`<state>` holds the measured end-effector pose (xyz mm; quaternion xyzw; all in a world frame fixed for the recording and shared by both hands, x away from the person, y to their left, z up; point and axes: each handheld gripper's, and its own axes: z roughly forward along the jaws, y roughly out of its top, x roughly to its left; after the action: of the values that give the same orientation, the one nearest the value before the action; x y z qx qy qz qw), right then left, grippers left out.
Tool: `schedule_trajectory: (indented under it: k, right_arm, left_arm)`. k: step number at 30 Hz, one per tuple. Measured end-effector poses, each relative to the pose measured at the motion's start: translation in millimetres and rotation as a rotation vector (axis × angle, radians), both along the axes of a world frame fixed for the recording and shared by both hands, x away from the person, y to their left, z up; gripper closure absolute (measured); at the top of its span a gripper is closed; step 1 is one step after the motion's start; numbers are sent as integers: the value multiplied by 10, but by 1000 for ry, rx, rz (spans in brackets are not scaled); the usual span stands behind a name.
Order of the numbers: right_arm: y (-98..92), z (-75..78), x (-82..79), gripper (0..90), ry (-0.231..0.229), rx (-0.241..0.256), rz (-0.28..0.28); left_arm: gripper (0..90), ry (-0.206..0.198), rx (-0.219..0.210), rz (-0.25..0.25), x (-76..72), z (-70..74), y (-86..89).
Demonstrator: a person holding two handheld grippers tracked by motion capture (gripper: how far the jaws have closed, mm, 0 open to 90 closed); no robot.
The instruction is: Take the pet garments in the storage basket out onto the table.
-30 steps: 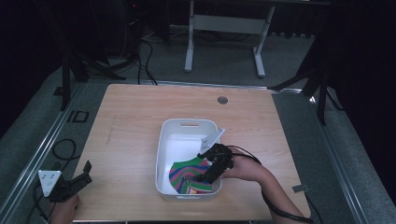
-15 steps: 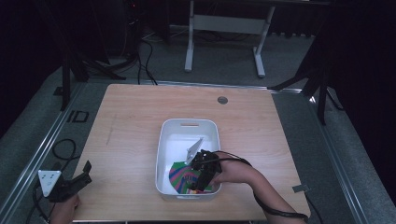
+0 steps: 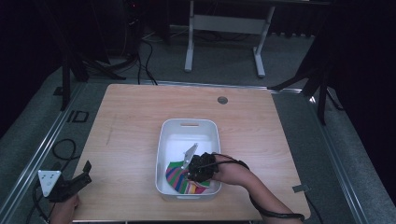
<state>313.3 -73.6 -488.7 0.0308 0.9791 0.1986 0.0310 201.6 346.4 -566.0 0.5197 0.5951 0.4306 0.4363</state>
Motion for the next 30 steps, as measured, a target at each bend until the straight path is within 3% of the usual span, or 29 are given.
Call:
schedule_trajectory:
  k: [3,13,22,30]
  right_arm:
    - [-73,106,23,766,8,57,-21]
    - [-291,548,97,767,-33,191,-79]
    - [-416,920,127,766,-60,300,-101]
    - [-502,1225,152,766,-114,359,-122]
  left_arm:
    - [9,0,0,1,1,-1,0]
    - [9,2,2,3,3,-1,-7]
    - [9,0,3,4,5,-2,-6]
    - [9,1,3,3,5,-1,-7]
